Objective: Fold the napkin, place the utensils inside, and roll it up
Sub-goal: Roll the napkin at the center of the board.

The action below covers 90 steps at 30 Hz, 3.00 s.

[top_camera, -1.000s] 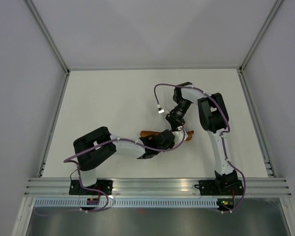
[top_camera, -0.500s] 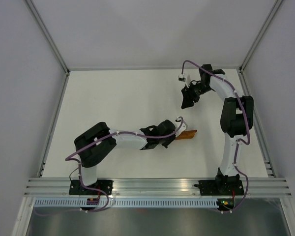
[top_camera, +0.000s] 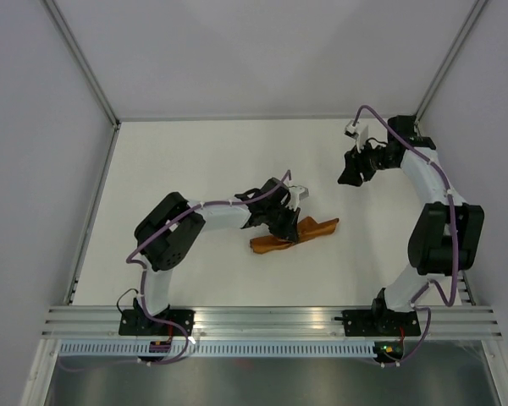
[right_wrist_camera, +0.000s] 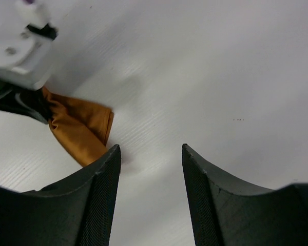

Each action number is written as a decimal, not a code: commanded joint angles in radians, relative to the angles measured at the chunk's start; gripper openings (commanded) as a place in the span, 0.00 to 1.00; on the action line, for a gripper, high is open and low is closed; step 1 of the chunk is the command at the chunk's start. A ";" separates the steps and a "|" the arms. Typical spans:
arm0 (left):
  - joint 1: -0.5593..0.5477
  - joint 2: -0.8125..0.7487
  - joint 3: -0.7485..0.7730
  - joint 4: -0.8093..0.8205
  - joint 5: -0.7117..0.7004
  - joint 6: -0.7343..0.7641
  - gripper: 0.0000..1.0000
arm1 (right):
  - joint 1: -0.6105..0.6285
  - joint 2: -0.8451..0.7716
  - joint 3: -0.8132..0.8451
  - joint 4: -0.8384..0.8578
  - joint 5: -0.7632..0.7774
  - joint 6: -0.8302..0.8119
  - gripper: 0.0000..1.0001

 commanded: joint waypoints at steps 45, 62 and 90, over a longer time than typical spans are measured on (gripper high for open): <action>0.121 0.043 -0.044 -0.192 0.397 -0.338 0.18 | 0.563 -0.199 -0.626 0.345 0.248 -0.444 0.11; 0.050 -0.487 -0.431 0.424 -0.304 -0.087 0.45 | 0.401 0.507 0.113 -0.476 0.116 -0.703 0.09; -0.017 -0.121 -0.273 0.460 -0.650 0.239 0.47 | 0.373 0.647 0.256 -0.394 0.207 -0.386 0.33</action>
